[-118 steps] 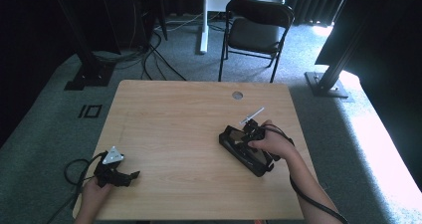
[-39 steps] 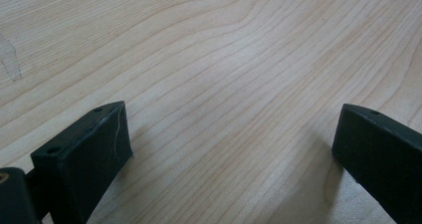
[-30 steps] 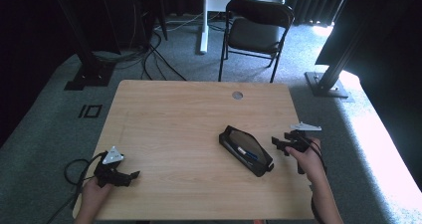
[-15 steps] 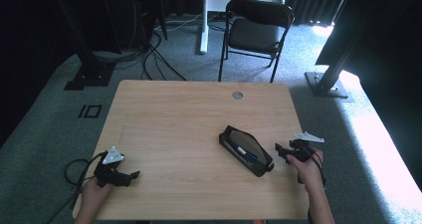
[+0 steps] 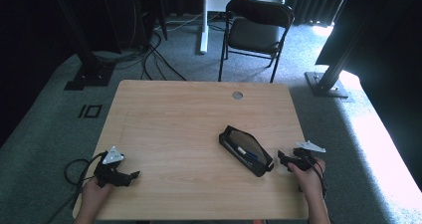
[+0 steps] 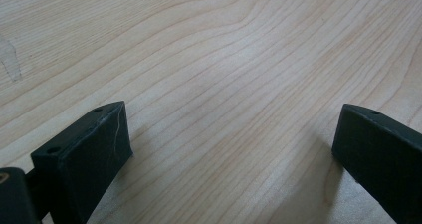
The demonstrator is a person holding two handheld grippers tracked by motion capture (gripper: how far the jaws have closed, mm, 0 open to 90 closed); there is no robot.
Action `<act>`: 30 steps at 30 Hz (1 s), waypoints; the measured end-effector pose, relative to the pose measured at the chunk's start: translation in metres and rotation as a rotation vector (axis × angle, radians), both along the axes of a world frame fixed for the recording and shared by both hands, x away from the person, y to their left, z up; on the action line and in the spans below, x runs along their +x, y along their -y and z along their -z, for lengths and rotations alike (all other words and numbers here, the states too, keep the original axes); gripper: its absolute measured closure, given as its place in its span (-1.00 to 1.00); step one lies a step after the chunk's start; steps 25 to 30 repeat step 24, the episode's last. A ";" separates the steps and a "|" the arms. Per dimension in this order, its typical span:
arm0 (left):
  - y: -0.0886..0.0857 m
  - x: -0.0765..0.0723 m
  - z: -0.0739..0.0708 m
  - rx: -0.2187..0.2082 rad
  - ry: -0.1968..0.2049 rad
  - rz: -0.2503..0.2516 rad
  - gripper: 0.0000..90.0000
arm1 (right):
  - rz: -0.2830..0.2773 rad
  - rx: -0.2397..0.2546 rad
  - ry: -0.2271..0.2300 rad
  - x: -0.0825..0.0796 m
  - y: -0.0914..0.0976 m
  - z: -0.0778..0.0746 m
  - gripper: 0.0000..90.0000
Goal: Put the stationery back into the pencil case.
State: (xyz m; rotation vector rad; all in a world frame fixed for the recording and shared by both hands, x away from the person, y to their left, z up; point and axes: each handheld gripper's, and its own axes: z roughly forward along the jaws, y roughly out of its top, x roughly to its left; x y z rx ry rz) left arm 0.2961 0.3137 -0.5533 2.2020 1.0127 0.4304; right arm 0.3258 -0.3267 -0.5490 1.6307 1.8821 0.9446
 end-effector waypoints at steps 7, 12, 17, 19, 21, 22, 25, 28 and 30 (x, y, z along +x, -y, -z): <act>0.000 0.000 0.000 0.000 0.000 0.000 -0.95 | 0.012 -0.039 -0.004 -0.010 0.002 0.008 -0.34; 0.000 0.000 0.000 0.000 0.000 0.000 -0.95 | 0.028 -0.069 -0.004 -0.014 0.003 0.009 -0.43; 0.000 0.000 0.000 0.000 0.000 0.000 -0.95 | 0.031 -0.069 -0.009 -0.014 0.003 0.009 -0.50; 0.000 0.000 0.000 0.000 0.000 0.000 -0.95 | 0.045 -0.070 -0.014 -0.013 0.003 0.010 -0.59; 0.000 0.000 0.000 0.000 0.000 0.000 -0.95 | 0.053 -0.071 -0.019 -0.012 0.004 0.010 -0.61; 0.000 0.000 0.000 0.000 0.000 0.000 -0.95 | 0.053 -0.071 -0.019 -0.012 0.004 0.010 -0.61; 0.000 0.000 0.000 0.000 0.000 0.000 -0.95 | 0.053 -0.071 -0.019 -0.012 0.004 0.010 -0.61; 0.000 0.000 0.000 0.000 0.000 0.000 -0.95 | 0.053 -0.071 -0.019 -0.012 0.004 0.010 -0.61; 0.000 0.000 0.000 0.000 0.000 0.000 -0.95 | 0.053 -0.071 -0.019 -0.012 0.004 0.010 -0.61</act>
